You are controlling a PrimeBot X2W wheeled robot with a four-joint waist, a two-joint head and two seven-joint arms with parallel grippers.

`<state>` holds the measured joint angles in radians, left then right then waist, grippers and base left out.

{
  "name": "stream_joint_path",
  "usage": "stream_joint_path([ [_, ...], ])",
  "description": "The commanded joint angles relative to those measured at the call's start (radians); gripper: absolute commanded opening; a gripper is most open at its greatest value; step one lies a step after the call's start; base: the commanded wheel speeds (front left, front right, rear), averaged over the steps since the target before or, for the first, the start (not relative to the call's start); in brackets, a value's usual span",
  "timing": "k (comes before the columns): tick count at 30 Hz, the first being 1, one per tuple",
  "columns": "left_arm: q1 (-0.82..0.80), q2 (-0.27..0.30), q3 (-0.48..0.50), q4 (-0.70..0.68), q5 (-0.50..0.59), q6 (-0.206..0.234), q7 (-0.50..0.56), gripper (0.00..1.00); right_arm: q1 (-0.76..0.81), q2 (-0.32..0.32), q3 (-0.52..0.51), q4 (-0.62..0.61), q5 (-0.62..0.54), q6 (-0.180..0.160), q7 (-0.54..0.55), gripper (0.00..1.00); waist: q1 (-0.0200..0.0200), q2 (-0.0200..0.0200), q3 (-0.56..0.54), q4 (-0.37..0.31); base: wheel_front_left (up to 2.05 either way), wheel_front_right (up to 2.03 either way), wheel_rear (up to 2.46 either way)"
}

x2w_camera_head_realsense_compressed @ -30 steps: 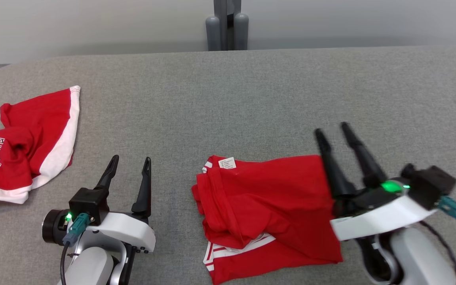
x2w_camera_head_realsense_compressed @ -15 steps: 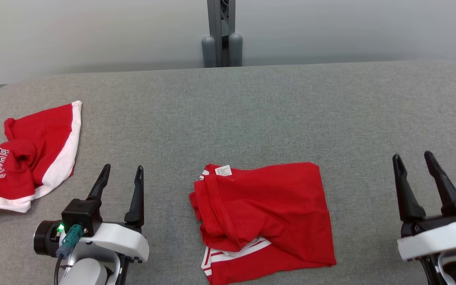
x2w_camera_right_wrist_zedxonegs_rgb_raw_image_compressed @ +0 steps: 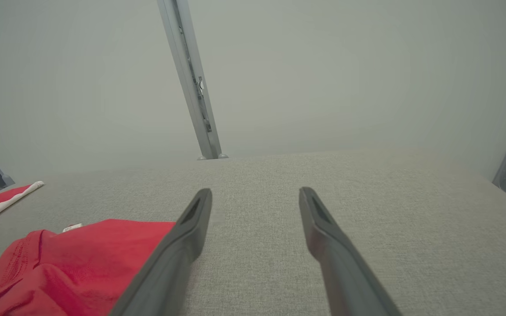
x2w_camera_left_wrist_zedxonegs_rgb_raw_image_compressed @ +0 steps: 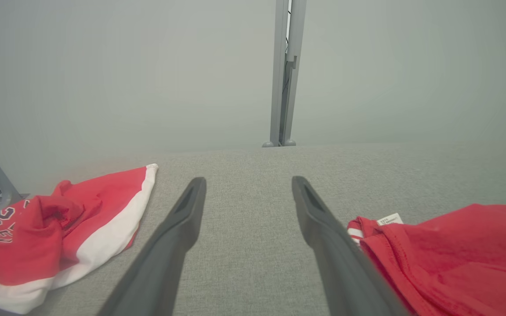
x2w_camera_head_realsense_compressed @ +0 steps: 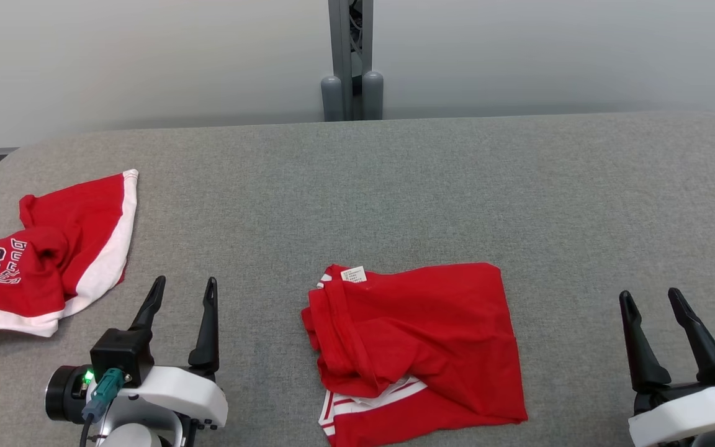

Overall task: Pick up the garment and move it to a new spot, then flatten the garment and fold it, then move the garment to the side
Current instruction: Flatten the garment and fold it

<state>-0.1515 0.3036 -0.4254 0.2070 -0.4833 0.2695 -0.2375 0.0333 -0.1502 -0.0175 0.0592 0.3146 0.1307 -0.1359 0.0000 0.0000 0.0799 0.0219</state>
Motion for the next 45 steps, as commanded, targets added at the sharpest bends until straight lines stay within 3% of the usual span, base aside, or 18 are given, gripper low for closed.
stream_joint_path([
  [1,-0.003,0.007,0.002,-0.004,0.0,0.004,0.001,1.0,0.007,-0.002,0.001,-0.007,-0.002,0.0,0.006,1.0,0.0,0.0,0.002,0.003,0.0,0.0,0.0],
  [9,-0.02,0.004,-0.006,-0.004,0.001,0.002,0.0,1.0,-0.006,-0.011,0.016,-0.011,-0.004,0.0,0.023,1.0,0.0,0.0,0.012,0.036,0.0,0.0,0.0],
  [10,-0.022,0.003,-0.007,-0.003,0.001,0.001,0.0,1.0,-0.009,-0.009,0.022,-0.009,-0.001,0.0,0.025,0.76,0.0,0.0,0.014,0.042,0.0,0.0,0.0],
  [11,-0.024,0.002,-0.009,-0.003,0.001,0.0,-0.001,1.0,-0.014,-0.011,0.036,-0.006,0.001,0.0,0.028,0.27,0.0,0.0,0.016,0.049,0.0,0.0,0.0],
  [12,-0.026,0.0,-0.011,-0.003,0.002,0.0,-0.001,1.0,-0.018,-0.013,0.053,0.001,0.008,0.0,0.038,0.0,0.0,0.0,0.018,0.055,0.0,0.0,0.0],
  [19,-0.046,-0.009,-0.017,0.004,0.001,-0.006,-0.006,1.0,-0.07,-0.027,0.187,0.036,0.033,0.0,0.046,0.0,0.0,0.0,0.039,0.102,0.0,0.0,0.0],
  [22,-0.056,-0.019,-0.021,0.013,0.001,-0.011,-0.012,1.0,-0.133,-0.031,0.329,0.121,0.072,0.0,0.032,0.0,0.0,0.0,0.054,0.143,0.0,0.0,0.0],
  [27,-0.067,-0.03,-0.025,0.026,-0.001,-0.02,-0.015,1.0,-0.204,-0.016,0.461,0.235,0.111,0.0,-0.002,0.0,0.0,0.0,0.069,0.176,0.0,0.0,0.0],
  [35,-0.087,-0.047,-0.031,0.042,0.005,-0.031,-0.021,1.0,-0.294,0.017,0.655,0.4,0.213,0.0,-0.043,0.0,0.0,0.0,0.092,0.202,0.0,0.0,0.0],
  [40,-0.097,-0.052,-0.029,0.053,0.006,-0.038,-0.023,1.0,-0.323,0.029,0.807,0.453,0.292,0.0,-0.05,0.0,0.0,0.0,0.102,0.21,0.0,0.0,0.0],
  [45,-0.098,-0.055,-0.023,0.061,0.007,-0.038,-0.025,1.0,-0.355,0.035,0.893,0.495,0.366,0.0,-0.076,0.0,0.0,0.0,0.105,0.207,0.0,0.0,0.0],
])
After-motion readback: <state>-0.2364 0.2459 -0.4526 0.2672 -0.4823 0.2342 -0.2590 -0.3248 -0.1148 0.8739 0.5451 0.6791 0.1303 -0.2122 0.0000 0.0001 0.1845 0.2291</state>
